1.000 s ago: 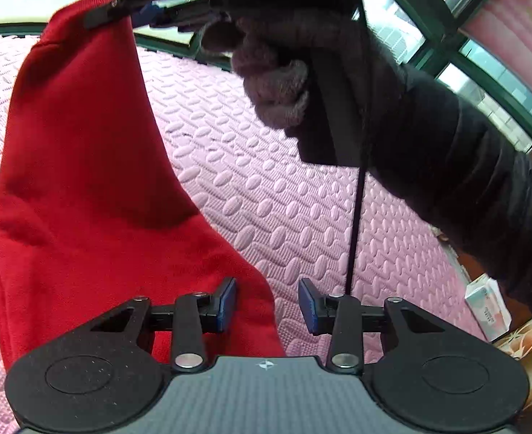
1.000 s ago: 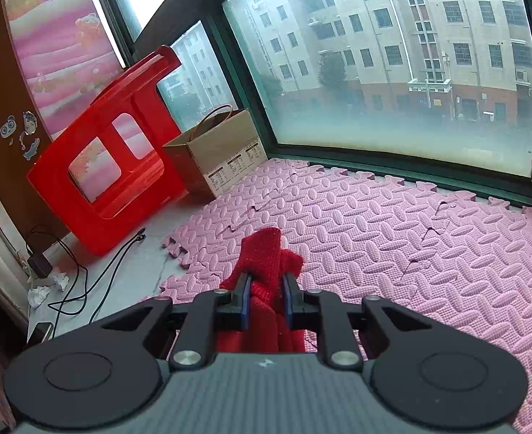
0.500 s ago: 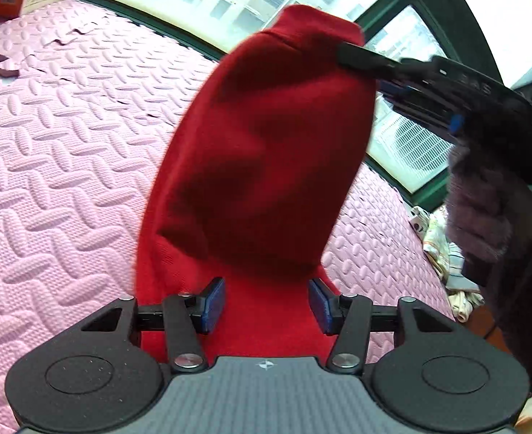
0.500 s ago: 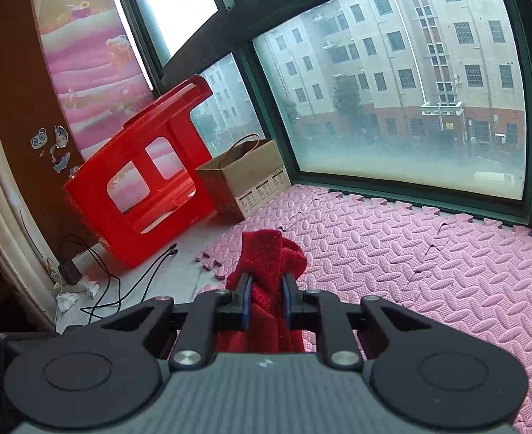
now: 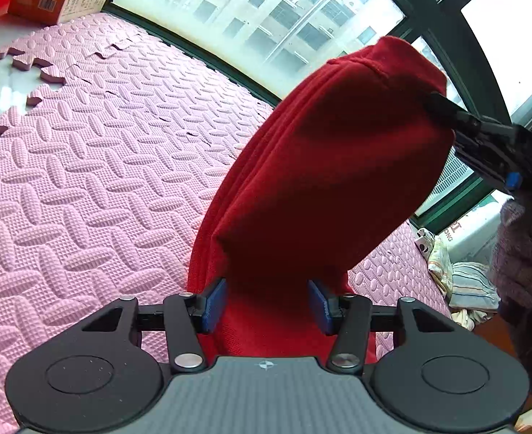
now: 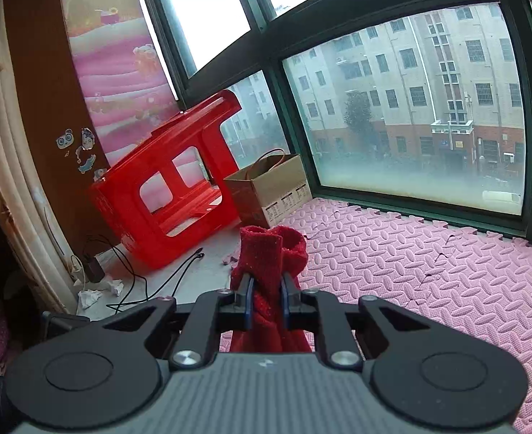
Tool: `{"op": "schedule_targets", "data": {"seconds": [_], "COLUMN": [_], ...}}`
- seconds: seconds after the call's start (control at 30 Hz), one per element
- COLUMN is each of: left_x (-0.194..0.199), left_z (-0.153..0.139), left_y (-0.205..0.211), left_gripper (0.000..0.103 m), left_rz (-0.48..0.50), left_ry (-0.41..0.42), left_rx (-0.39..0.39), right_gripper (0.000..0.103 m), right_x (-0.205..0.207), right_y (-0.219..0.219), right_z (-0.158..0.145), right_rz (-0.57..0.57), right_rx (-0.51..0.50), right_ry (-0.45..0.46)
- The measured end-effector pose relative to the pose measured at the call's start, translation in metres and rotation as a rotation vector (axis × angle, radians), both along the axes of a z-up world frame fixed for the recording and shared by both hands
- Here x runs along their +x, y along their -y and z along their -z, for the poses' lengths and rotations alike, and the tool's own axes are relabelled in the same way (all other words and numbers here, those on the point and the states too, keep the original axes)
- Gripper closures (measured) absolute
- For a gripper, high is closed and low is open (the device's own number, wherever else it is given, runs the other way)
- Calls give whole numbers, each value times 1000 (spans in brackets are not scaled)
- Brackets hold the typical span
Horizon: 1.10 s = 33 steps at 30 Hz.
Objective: Fold clothes
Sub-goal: 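Lift the hood end and fold it toward the hem with the right gripper, then lower the hood end onto the hem and open the right gripper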
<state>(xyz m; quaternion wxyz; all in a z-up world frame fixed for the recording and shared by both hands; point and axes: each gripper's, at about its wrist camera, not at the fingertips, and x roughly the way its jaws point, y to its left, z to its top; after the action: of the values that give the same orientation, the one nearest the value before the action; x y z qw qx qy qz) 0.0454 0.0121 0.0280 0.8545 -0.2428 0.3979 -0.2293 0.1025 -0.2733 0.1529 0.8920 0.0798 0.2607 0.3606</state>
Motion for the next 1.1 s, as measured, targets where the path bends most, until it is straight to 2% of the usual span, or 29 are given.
{"op": "schedule_targets", "data": {"seconds": [0.07,0.3,0.43,0.63,0.83,1.1], "left_x": [-5,-40,-64,-94,-110,-118], "left_z": [-3,-17,-23,-27,-37,-64], "left_y": [-3,-38,-60,-77,-76,-48], "left_gripper": [49,47,47,47,47,47], "left_rz": [-23,-106,-164,-200,-191,-113], "left_ry": [9,29,27,26,44,127], "left_rx": [31,57,57,69,74,44], "right_gripper": [91,95,95,95,95,94], "right_x": [-17,-90,-129,-187,-222,-254], "right_y": [2,3,0,2,7,4], "right_z": [-4,-9,-1,20,35,60], "right_rz": [-16,-106,-147,-237,-277,-332], "right_rx": [2,-21,-43,-98,-171,-247], "right_ry": [13,55,49,61,74,50]}}
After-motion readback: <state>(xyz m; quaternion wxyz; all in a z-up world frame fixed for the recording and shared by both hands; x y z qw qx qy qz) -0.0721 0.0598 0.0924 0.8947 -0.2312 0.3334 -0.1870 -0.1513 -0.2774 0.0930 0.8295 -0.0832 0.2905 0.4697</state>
